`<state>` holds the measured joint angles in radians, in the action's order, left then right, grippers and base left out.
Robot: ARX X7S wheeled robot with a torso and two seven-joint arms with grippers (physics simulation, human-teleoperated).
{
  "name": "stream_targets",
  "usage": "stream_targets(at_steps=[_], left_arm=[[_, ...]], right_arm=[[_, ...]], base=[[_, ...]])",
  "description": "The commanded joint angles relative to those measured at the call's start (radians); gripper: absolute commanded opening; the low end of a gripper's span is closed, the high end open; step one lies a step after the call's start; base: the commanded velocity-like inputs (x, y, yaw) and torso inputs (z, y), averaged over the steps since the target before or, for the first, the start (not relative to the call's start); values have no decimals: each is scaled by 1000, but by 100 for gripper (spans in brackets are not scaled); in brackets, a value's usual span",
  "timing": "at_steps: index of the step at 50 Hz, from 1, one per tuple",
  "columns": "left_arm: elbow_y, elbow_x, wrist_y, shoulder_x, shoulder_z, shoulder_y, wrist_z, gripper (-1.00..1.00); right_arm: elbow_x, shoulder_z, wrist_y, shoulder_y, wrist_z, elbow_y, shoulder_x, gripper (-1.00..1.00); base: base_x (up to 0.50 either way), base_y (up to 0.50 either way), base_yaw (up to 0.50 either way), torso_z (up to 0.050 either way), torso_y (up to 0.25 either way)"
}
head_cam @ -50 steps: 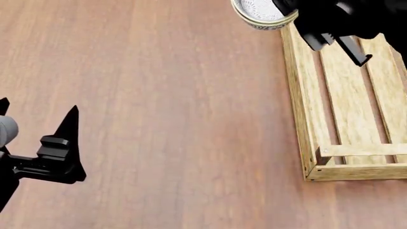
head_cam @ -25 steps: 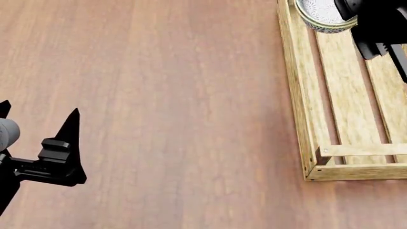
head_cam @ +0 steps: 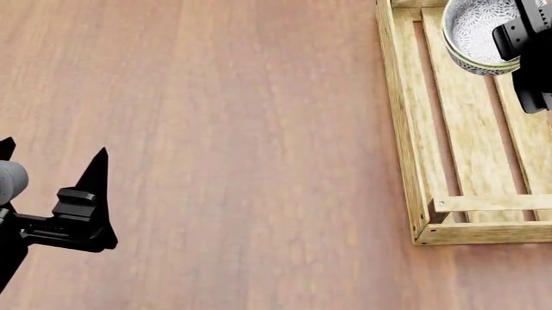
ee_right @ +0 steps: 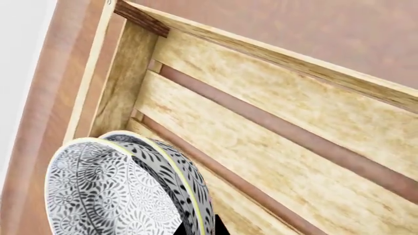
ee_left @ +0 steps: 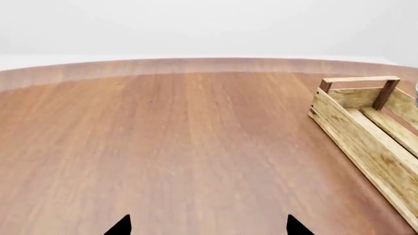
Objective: Stack the right bowl on the left bowl and place them in the tray.
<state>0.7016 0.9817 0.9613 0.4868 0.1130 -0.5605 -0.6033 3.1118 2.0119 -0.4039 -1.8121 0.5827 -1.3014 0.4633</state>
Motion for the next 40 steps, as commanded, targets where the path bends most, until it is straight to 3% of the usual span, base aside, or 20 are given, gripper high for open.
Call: stream_targets(at_steps=[1, 16, 23, 40], left_arm=[[-7, 3, -7, 1, 0, 6, 0, 100], [1, -9, -17, 9, 20, 10, 12, 100], [2, -8, -18, 11, 28, 8, 15, 100], [-2, -4, -22, 15, 30, 7, 12, 100]], right_arm=[[0, -26, 29, 8, -12, -7, 10, -100], [0, -17, 48, 16, -10, -7, 13, -100], [-1, -12, 55, 13, -13, -7, 15, -100], [-4, 24, 77, 11, -8, -7, 6, -100]], base=[[0, 0, 0, 0, 0], [0, 0, 0, 0, 1], [0, 0, 0, 0, -239], [0, 0, 0, 0, 0]])
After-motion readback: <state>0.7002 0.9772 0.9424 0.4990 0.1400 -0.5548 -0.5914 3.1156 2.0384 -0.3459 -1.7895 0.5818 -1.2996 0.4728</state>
